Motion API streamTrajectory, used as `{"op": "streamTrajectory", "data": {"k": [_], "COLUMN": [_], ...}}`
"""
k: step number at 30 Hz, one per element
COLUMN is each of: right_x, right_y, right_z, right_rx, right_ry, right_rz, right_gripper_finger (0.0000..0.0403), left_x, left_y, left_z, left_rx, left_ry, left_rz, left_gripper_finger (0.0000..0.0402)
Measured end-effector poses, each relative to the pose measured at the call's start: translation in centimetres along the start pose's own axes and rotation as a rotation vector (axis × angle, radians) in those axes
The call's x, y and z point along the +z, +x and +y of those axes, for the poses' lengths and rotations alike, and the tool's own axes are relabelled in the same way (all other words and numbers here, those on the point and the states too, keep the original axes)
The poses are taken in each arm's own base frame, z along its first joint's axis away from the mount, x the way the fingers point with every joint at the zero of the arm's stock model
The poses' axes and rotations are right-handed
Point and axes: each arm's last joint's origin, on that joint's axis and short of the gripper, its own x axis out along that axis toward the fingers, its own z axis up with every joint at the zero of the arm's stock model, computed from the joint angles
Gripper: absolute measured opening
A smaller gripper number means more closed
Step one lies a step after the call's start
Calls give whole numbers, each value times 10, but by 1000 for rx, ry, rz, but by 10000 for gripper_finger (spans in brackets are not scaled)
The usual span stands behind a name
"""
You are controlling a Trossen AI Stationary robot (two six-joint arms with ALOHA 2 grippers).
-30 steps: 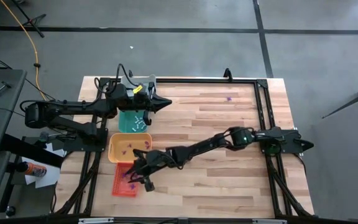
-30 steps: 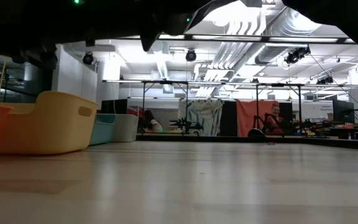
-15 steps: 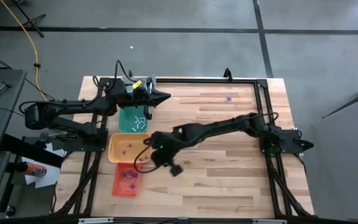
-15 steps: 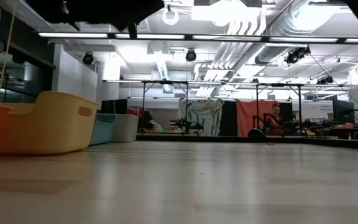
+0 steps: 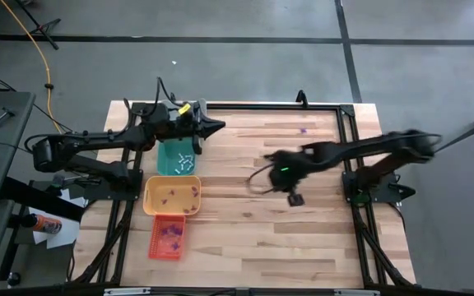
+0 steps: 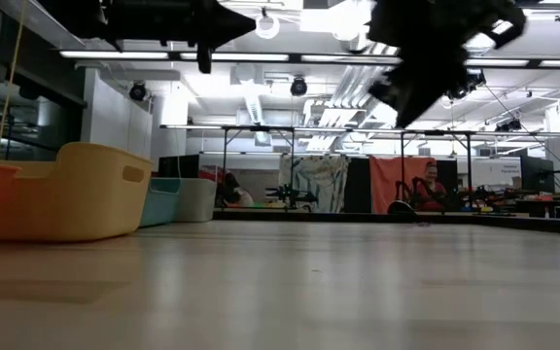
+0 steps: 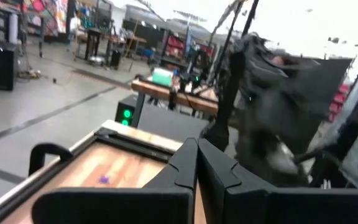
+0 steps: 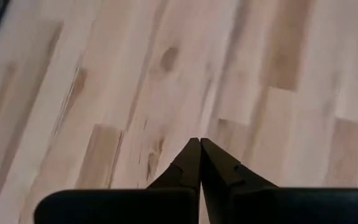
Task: Sort Halloween decoration
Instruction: Put the purple spider toy in the orange bin
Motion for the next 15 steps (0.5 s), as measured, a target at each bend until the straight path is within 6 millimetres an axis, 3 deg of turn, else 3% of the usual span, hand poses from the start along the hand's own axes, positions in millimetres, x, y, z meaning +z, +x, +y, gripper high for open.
{"op": "streamTrajectory", "data": {"k": [3, 7, 11, 15], "right_x": [-36, -61, -68, -61], "right_y": [-15, -33, -50, -68], "right_z": [4, 7, 3, -6], "right_rx": [-36, -65, -140, -263], "right_ry": [88, 179, 243, 248], "right_rz": [-193, -499, -804, -1042], "right_gripper_finger": [0, 0, 0, 0], "left_x": [-5, -12, -14, -14], "left_y": [1, 2, 2, 2], "left_z": [-3, -7, -8, -9], "left_rx": [3, 20, 18, 16], "left_ry": [17, 49, 53, 28], "left_rz": [43, 97, 117, 112], "left_gripper_finger": [0, 0, 0, 0]}}
